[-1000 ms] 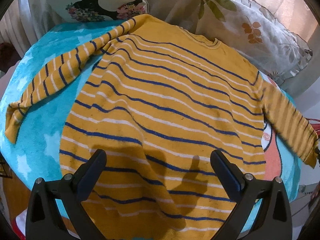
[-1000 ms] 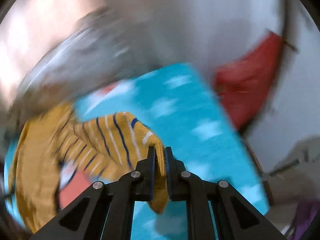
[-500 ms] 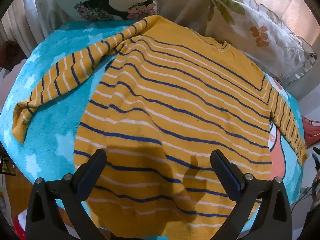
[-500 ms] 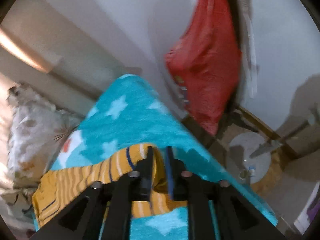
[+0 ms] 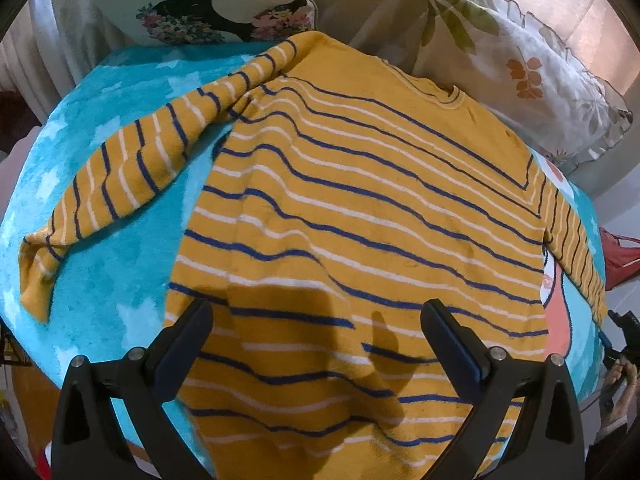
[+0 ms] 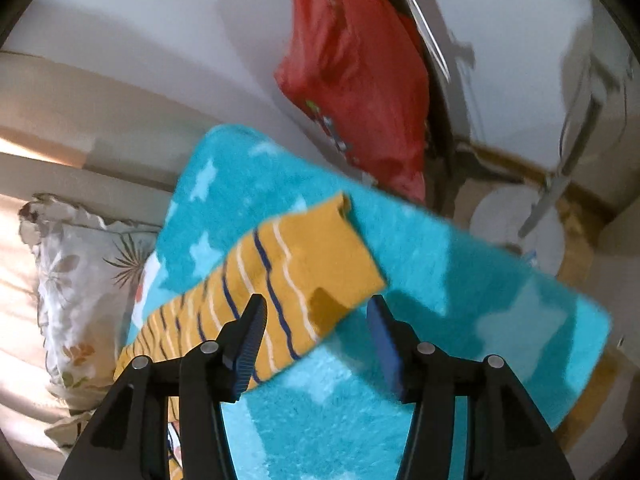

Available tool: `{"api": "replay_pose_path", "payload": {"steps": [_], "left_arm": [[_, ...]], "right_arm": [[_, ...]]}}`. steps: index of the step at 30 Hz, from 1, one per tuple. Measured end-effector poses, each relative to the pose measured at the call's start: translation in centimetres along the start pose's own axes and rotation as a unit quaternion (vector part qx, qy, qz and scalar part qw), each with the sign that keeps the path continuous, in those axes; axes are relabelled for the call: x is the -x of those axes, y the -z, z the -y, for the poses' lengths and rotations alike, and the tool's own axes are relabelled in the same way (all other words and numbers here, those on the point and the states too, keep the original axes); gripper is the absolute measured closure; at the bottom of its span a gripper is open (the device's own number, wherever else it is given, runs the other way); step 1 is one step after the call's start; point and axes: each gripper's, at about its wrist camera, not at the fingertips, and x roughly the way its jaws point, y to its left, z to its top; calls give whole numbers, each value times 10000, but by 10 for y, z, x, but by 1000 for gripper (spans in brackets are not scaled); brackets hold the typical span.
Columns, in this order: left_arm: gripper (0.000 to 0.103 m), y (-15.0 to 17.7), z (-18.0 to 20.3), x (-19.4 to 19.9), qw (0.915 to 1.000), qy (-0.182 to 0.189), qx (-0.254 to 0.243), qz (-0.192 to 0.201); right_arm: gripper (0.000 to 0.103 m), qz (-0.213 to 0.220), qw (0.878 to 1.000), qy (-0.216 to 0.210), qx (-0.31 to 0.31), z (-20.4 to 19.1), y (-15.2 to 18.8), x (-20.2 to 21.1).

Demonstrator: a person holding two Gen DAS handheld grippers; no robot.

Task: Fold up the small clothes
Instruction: 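Fold the held sleeve across the sweater body with the right tool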

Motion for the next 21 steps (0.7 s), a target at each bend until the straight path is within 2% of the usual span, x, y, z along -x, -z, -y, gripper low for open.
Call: {"api": "replay_pose_path", "payload": {"steps": [4,7,8,9,10,13,16,18,21], "left_arm": [[0,6,-8,4,9999,-59,85,-5],[0,10,-15,7,9998,-131,137,6],[0,10,-18,8,9998,-144,160,3],[0,10,-21,9,9997,-159,192,4],[0,11,-26,10,9996,-170,227,18],[0,10,-38,15,9993,-205,303,101],[0,6,-51,18,9990,-168,371,204],[0,1,-60,18,9988,-106,417,252],[0,-6,-75,16,9984,35,501,259]], "right_arm": [[42,169,9997,144,30,-5,0,-8],[45,237,9990,291,230,-17,-8,-16],[52,231,9987,318,310,-20,-10,-19],[81,161,9981,393,440,-27,-11,-24],[91,125,9965,551,611,-35,-12,-28],[92,312,9907,712,1116,-69,-6,-23],[92,383,9822,474,1776,-122,14,-12],[92,302,9737,57,2257,-171,41,-5],[93,-35,9605,-665,2704,-237,88,-5]]}}
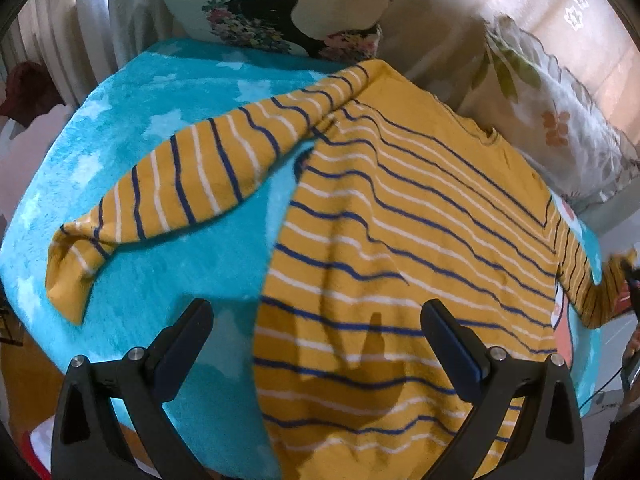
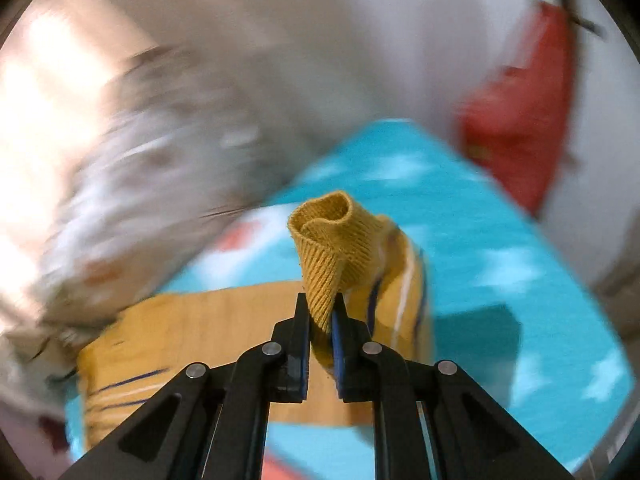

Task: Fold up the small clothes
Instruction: 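Fold the held sleeve across the sweater body with the right tool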

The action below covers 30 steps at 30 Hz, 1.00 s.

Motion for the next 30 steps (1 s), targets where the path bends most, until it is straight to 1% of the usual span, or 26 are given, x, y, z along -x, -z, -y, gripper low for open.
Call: {"api": "replay_pose_path", "payload": {"steps": [2,3,5,6,9,13,16,19,21,26,28,30], "left_arm": [[0,-4,-8,-1,10000,57,15,-11],[0,-7,-15,-2,10000,88,13,-11],[0,-9,-24,-2,9999,106,22,-10],[0,-11,-33,-3,10000,92,39,-7],[0,-15,-56,-4,9999,57,117,-8],[0,-19,-93,-4,9996,-19,267,2],[0,-22,-121,-2,9991,-41,429,21],[0,-24,-147,0,9982,-84,597,48],[0,-24,-163,1,9972,-137,732,57],[0,-25,-190,2,9948,-218,988,88],[0,-27,-200,2,9937,-251,1088,115],[0,-28,-209,3,9925,-300,1177,142]], "right_arm": [[92,-160,9989,-373,223,-46,8,-12],[93,-318,9969,-613,365,-80,17,-24],[93,-556,9933,-858,535,-123,30,-44],[93,-727,9902,-972,684,-155,43,-60],[93,-1125,9812,-1121,1096,-224,79,-99],[93,-1608,9672,-1242,1521,-296,130,-139],[93,-1843,9605,-1298,1632,-331,158,-160],[92,-1977,9537,-1159,1947,-362,179,-179],[92,-2098,9489,-1110,2078,-375,189,-192],[87,-2262,9377,-856,2494,-404,217,-213],[82,-2234,9343,-761,2671,-413,224,-217],[77,-2224,9303,-765,2813,-425,230,-217]]}}
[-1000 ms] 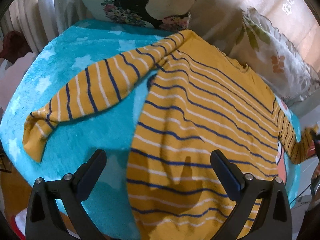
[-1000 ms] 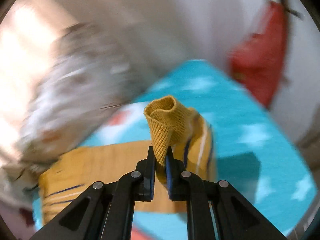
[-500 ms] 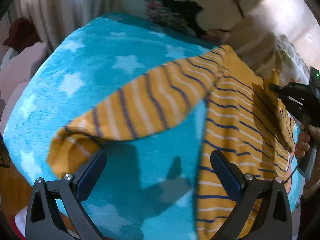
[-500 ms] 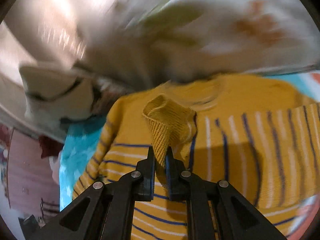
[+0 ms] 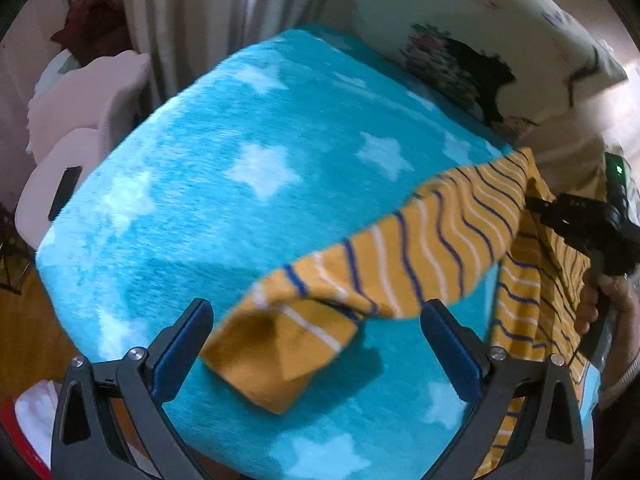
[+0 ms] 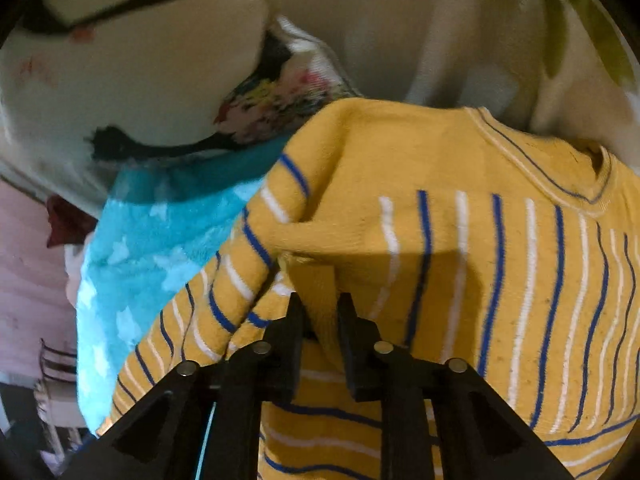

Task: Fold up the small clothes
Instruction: 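Grasp the other sleeve cuff with the left tool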

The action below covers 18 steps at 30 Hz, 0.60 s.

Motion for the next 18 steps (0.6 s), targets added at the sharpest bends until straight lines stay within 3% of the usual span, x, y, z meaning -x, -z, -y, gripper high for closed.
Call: {"api": "replay_pose_path", "payload": {"steps": [5,9,12,18], "left_arm": [[0,-11,-23,1,9994,-167,270,105],[0,-15,-39,0,9990,-289,323,119],[0,-12,-48,-4,9992,-345,187,106],[0,2,-46,-5,9988,274,-394,110]], "right_arm": [[66,124,9987,-205,454,-33,-2,10],[50,124,9963,-350,769,-61,13,20],[49,28,9946,-535,887,-73,34,25],[47,-5,9932,-648,970,-79,63,41]]}}
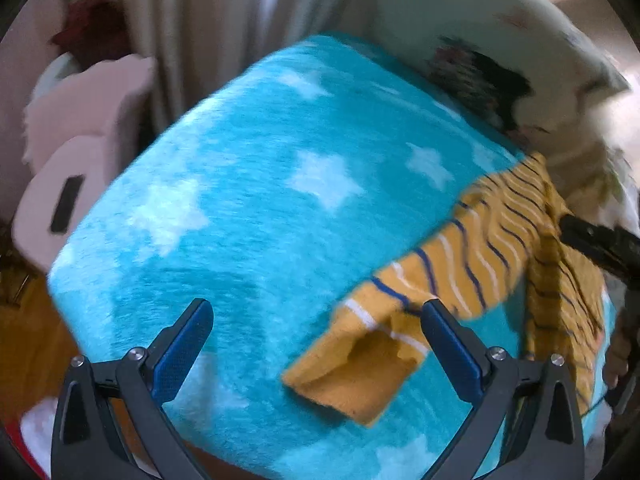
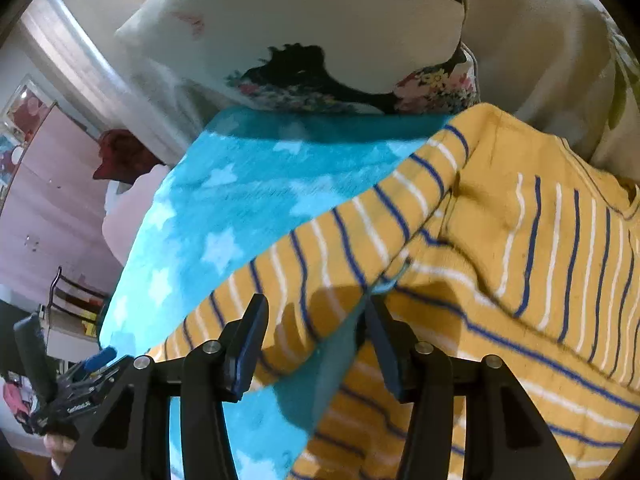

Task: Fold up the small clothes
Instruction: 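Grasp the other sleeve cuff with the left tool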

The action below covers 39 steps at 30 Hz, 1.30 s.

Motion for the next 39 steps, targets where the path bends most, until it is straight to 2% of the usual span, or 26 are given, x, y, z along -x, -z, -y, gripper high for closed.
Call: {"api": "replay_pose_path", "payload": {"steps": [2,3,4,5,6,7,8,11,13,17,19,20,21,23,24,26,27,32,34,36,37,39], "left_arm": [[1,3,7,-5,9996,158,-221,-72],[12,4,12,-12,9988,269,-329,-242],[25,3,14,-17,9981,318,-372,-375],[44,3,17,-21,9974,327,-415,-497],[65,2,20,-20,9976,170,-532,-404],[82,-1,23,-21,9968,276,-586,-461],[92,-3,24,-22,9965,332,-546,-534],[92,-25,14,-17,9988,40,-393,-306],[92,-53,0,-7,9990,-331,-296,42],[90,-110,-20,13,9937,-865,-186,687],[78,-138,-27,11,9905,-1086,-129,830],[65,-150,-31,8,9871,-1314,-68,907],[61,-156,-36,8,9841,-1467,26,1000],[61,-166,-46,8,9806,-1593,251,1113],[60,-169,-53,10,9814,-1508,424,1110],[42,-167,-68,16,9837,-1126,870,1102],[37,-164,-77,19,9835,-943,1083,1104],[36,-135,-102,11,9795,27,1898,667],[36,-122,-107,1,9728,478,2224,438],[36,-117,-104,-9,9666,757,2429,320],[36,-117,-101,-13,9623,943,2530,323],[36,-122,-95,-17,9601,1060,2557,405]], "right_arm": [[47,37,10000,6,-55,2,7,7],[46,50,9999,8,-126,3,9,8],[46,59,9998,17,-174,6,12,12],[46,70,9997,41,-217,8,14,14],[46,90,9996,91,-261,10,17,17],[46,103,9994,140,-289,12,19,19],[46,110,9993,176,-309,13,21,21],[46,136,9985,293,-431,23,28,30],[46,182,9976,349,-577,32,33,39],[46,264,9956,444,-788,45,41,54],[46,266,9947,493,-866,49,47,57],[46,254,9943,518,-900,50,49,58],[46,229,9937,554,-949,52,52,58],[46,210,9929,602,-1008,54,57,59],[46,208,9926,631,-1018,54,59,60],[46,212,9920,696,-1030,55,63,62],[46,210,9918,714,-1038,55,64,63],[44,150,9902,729,-1178,60,73,60],[44,96,9902,706,-1199,60,75,56],[44,44,9907,690,-1174,57,76,51],[44,18,9911,682,-1139,54,76,48],[44,-7,9920,681,-1058,49,77,44]]}}
